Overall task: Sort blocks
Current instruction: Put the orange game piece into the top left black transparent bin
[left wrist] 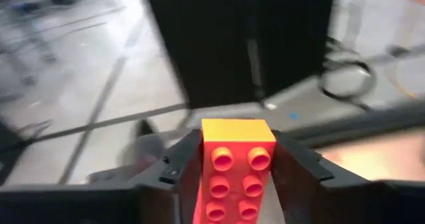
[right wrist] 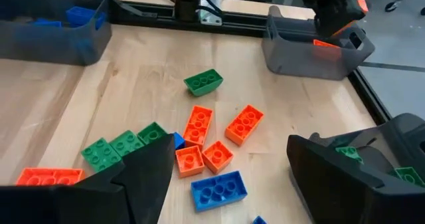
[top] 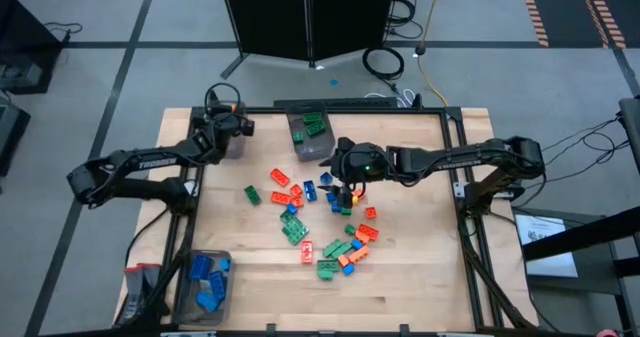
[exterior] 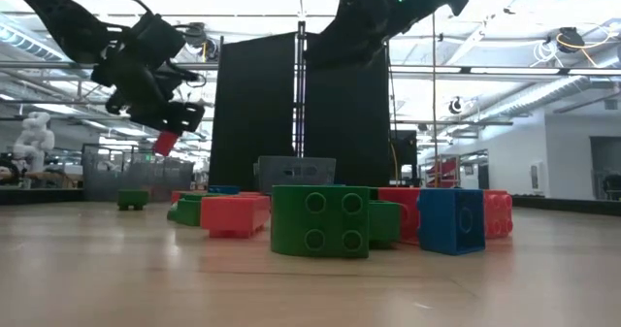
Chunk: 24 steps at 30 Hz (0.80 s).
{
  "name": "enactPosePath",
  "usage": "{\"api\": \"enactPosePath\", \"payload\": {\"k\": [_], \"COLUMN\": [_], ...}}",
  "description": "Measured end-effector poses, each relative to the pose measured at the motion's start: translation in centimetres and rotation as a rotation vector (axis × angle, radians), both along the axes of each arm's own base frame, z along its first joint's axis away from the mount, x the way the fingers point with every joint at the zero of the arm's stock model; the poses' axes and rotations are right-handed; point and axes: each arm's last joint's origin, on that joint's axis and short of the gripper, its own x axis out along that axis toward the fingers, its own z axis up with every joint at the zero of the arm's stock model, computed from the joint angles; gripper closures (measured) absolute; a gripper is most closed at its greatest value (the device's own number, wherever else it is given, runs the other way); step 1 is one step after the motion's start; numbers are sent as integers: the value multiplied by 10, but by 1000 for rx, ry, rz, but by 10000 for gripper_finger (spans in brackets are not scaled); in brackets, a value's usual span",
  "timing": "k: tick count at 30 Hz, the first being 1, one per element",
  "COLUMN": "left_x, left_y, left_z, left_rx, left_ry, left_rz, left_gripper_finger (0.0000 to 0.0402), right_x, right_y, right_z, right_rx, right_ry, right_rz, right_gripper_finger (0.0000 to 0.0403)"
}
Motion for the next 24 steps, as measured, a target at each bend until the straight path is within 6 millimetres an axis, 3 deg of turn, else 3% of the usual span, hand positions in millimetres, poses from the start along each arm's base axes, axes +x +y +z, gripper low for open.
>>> {"api": "enactPosePath", "payload": {"k": [8, 14, 20, 24], "left_x": [2, 6, 23, 35], "left_y": [-2, -5, -23, -46], "left_z": [-3, -5, -8, -12], "left_rx": [-40, -81, -228, -273], "left_ry": [138, 113, 10, 59], "left_rz": [-160, -247, -780, -1140], "left_gripper_finger": [146, 108, 105, 105], "right_x": [-1, -1, -2, -3], "right_y": [6, 10, 11, 11], "right_z": [-3, -3, -5, -7], "right_rx": [16, 16, 17, 18], "right_ry": [33, 37, 61, 79], "right_rz": [9, 23, 25, 24], "right_gripper_finger": [117, 117, 117, 117]}}
